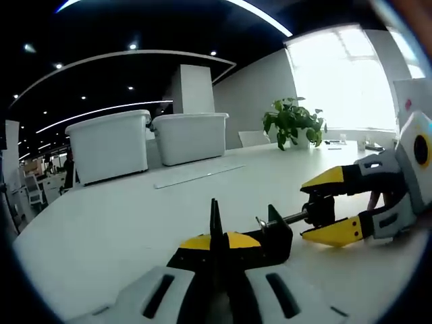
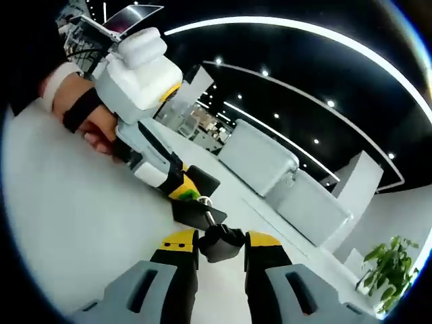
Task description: Clamp the fixed fixture on the desktop, loosen the retaining clip, secure it to the edge of the desk, and tighten the retaining clip.
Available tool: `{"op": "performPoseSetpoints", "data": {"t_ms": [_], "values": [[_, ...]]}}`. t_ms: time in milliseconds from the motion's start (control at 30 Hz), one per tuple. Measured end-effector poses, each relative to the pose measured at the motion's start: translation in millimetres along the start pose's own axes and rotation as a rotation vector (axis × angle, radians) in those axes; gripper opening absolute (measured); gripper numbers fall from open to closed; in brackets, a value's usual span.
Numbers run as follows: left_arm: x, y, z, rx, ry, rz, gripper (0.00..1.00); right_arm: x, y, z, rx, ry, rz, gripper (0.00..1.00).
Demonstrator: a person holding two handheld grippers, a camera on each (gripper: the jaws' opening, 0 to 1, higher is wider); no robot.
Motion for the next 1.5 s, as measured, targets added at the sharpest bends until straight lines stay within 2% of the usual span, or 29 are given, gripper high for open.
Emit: {"op": "performPoseSetpoints", "data": {"t_ms": [67, 200, 267, 333, 400, 467, 533, 600, 667, 700, 733, 767, 800, 900, 1000, 1100, 1133, 1233, 1300, 1333, 1400, 1500], "values": [[0.4, 0, 0.0, 0.001, 0.004, -0.001, 0.05, 0, -1, 0.0, -0.002, 0.027, 0.001, 0.25], [1.6, -2, 0.0, 0.003, 0.016, -0.005, 0.05, 0, -3, -2.6, -0.016, 0.148, 0.005, 0.26], [1.3, -2, 0.0, 0.004, 0.017, -0.006, 0.05, 2, -1, -6.2, 0.001, 0.22, 0.023, 0.31], [1.1, -2, -0.1, 0.004, 0.014, -0.009, 0.05, 7, -4, -4.2, -0.009, 0.448, -0.004, 0.37], [1.8, -3, 0.0, 0.005, 0.019, -0.011, 0.05, 9, -8, -0.6, -0.022, 0.716, -0.035, 0.44], [2.7, -4, 0.1, 0.006, 0.021, -0.015, 0.05, 12, -9, -2.7, -0.032, 0.903, -0.047, 0.53], [3.4, -5, 0.2, 0.006, 0.022, -0.017, 0.05, 15, -5, -8.9, -0.06, 1.069, -0.059, 0.52], [4.1, -6, 0.3, 0.006, 0.022, -0.017, 0.05, 19, -3, -14.1, -0.076, 1.132, -0.074, 0.43], [5.5, -7, 0.4, 0.006, 0.022, -0.023, 0.05, 21, -1, -15.2, -0.075, 1.188, -0.078, 0.39], [5.1, -6, 0.4, 0.007, 0.024, -0.027, 0.05, 20, 0, -18.3, -0.087, 1.189, -0.067, 0.38], [5.2, -6, 0.5, 0.007, 0.023, -0.029, 0.05, 15, -2, -22.8, -0.144, 1.205, -0.057, 0.35], [5.5, -6, 0.5, 0.007, 0.025, -0.029, 0.05, 17, 0, -24.1, -0.127, 1.15, -0.045, 0.25], [5.6, -6, 0.5, 0.007, 0.025, -0.03, 0.05, 17, 2, -20.8, -0.12, 1.186, -0.057, 0.28], [4.5, -6, 0.4, 0.007, 0.028, -0.028, 0.05, 17, -1, -17.4, -0.14, 1.249, -0.073, 0.26], [5.4, -8, 0.6, 0.007, 0.03, -0.026, 0.05, 19, -2, -16.9, -0.14, 1.353, -0.081, 0.26], [3.4, -5, 0.1, 0.006, 0.031, -0.026, 0.05, 18, -2, -16.1, -0.136, 1.345, -0.07, 0.26], [3.5, -5, 0.0, 0.006, 0.03, -0.026, 0.05, 17, -3, -16.1, -0.133, 1.313, -0.059, 0.25], [1.1, -1, -0.3, 0.006, 0.029, -0.026, 0.05, 15, -6, -11.1, -0.108, 1.155, -0.039, 0.25], [1.6, -1, -0.1, 0.005, 0.027, -0.024, 0.05, 14, -6, -7.0, -0.091, 1.001, -0.025, 0.25], [1.9, -2, -0.1, 0.005, 0.024, -0.024, 0.05, 14, -4, -6.7, -0.081, 0.879, -0.016, 0.25], [2.5, -3, 0.3, 0.005, 0.023, -0.021, 0.05, 11, -3, -6.5, -0.061, 0.758, -0.011, 0.25], [1.1, -1, 0.4, 0.004, 0.021, -0.019, 0.05, 8, -3, -6.3, -0.046, 0.642, -0.011, 0.24]]}}
Point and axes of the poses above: the point that each gripper's makers call its tool centre point, and the gripper's own axes: y roughly forward along the fingers, x roughly to its right, z roughly out of its top, the point moved 8 cm from there along -y, roughly backward along the fingers, and after that the axes turned 13 degrees about x, right-handed, at the moved point
